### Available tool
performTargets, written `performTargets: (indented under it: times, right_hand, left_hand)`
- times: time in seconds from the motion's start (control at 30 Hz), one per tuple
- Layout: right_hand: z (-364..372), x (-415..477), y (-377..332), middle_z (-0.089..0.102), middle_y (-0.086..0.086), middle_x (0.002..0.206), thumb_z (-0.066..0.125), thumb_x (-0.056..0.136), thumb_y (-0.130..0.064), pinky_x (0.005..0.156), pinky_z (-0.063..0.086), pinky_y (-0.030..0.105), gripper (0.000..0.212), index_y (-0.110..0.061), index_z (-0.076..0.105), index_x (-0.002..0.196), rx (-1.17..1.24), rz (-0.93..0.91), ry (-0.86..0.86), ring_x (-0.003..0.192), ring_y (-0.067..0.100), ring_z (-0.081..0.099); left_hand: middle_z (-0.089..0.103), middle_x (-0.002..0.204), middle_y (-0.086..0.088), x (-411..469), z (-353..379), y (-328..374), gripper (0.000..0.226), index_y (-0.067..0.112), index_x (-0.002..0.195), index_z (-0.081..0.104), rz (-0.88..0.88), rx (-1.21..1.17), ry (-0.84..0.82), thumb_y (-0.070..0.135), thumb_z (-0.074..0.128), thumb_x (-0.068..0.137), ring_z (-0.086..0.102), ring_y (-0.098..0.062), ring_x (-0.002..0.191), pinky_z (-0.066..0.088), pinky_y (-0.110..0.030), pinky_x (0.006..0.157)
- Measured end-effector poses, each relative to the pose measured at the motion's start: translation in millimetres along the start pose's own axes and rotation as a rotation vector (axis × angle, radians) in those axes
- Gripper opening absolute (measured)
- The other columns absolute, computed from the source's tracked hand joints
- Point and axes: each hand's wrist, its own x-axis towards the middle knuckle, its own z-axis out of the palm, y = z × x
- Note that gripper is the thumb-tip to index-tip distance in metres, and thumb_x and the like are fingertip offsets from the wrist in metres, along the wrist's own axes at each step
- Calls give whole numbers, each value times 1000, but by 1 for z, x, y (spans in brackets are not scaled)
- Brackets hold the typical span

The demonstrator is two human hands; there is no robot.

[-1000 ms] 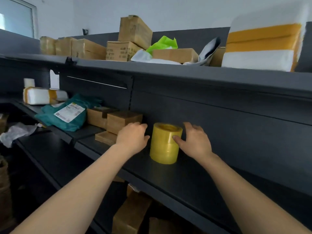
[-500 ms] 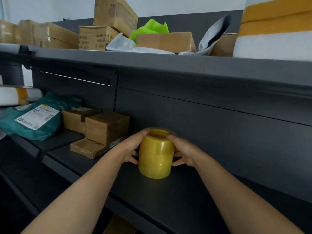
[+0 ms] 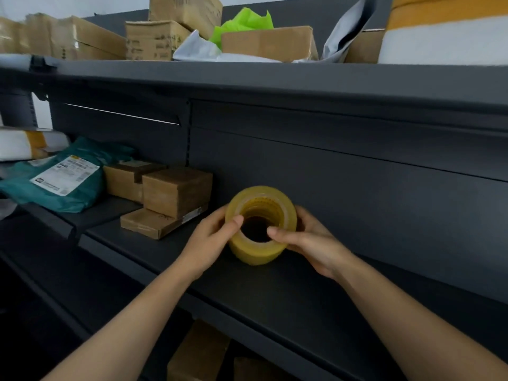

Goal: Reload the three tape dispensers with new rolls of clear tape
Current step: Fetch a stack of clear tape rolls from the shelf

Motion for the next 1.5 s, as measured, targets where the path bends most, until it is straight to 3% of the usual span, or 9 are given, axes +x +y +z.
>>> performTargets:
  times: [0.23, 0.47, 0.57, 0.8, 0.97, 1.1, 1.3, 1.4, 1.5]
  right_hand:
    - [8, -37, 7, 36, -8, 149, 74, 53, -74, 94, 40, 20, 129, -30, 8, 154, -114, 38, -33, 124, 7, 43]
    - [21, -66, 13, 34, -14, 144, 57, 52, -89, 82, 39, 11, 124, -36, 7, 153, -64, 6, 8, 107, -11, 43]
    - [27, -69, 17, 35, -17, 147, 43, 58, -93, 99, 36, 19, 113, -37, 17, 152, 1, 0, 50, 121, -4, 44]
    - [42, -59, 22, 53, -2, 137, 41, 94, -61, 106, 42, 36, 62, -33, 32, 149, 257, 45, 215, 121, 13, 54]
    - [49, -63, 23, 56, -12, 126, 45, 99, -42, 77, 50, 20, 52, -33, 32, 149, 334, -9, 284, 103, 1, 60]
    - [54, -83, 25, 55, -26, 113, 41, 101, -37, 62, 52, 8, 40, -47, 37, 140, 323, -116, 331, 87, -15, 64]
    - [60, -131, 16, 53, -30, 129, 49, 91, -55, 80, 57, 22, 40, -62, 44, 130, 305, -231, 377, 111, -4, 60]
    - [58, -157, 17, 47, -30, 138, 45, 86, -56, 102, 49, 36, 46, -62, 41, 131, 258, -263, 432, 124, -1, 52]
    - [55, -189, 22, 45, -35, 139, 45, 84, -57, 107, 45, 41, 45, -65, 42, 129, 237, -268, 480, 127, -3, 48]
  left_hand:
    - [22, 155, 14, -35, 9, -2, 63, 43, 138, 37, 126, 245, -129, 58, 51, 78, 17, 5, 142, 19, -27, 115]
    - [-1, 156, 24, -55, 20, 6, 109, 42, 145, 5, 3, 183, -210, 94, 42, 56, 4, 9, 142, 13, -16, 113]
    - [7, 158, 17, -55, 25, 7, 126, 36, 149, 4, -130, 107, -111, 102, 28, 44, 10, -2, 144, 13, -32, 120]
    - [34, 151, 9, -56, 38, 7, 89, 40, 150, 16, -244, -160, -25, 77, 40, 73, 38, -10, 135, 27, -41, 116]
    - [34, 151, 8, -61, 43, 13, 57, 34, 150, 20, -240, -270, 46, 45, 38, 97, 40, -11, 132, 31, -38, 114]
    - [29, 155, 8, -75, 49, 20, 53, 36, 148, 23, -157, -324, 70, 36, 38, 98, 35, -14, 138, 28, -44, 116]
    - [28, 155, 12, -104, 63, 36, 51, 51, 135, 33, -25, -341, 40, 45, 43, 85, 32, -14, 141, 28, -48, 115]
    - [29, 154, 15, -122, 76, 44, 47, 54, 131, 37, 9, -340, 31, 43, 41, 86, 33, -13, 140, 28, -48, 115]
    - [30, 154, 15, -146, 94, 52, 50, 53, 132, 37, 31, -331, 19, 47, 46, 83, 34, -13, 139, 30, -50, 114]
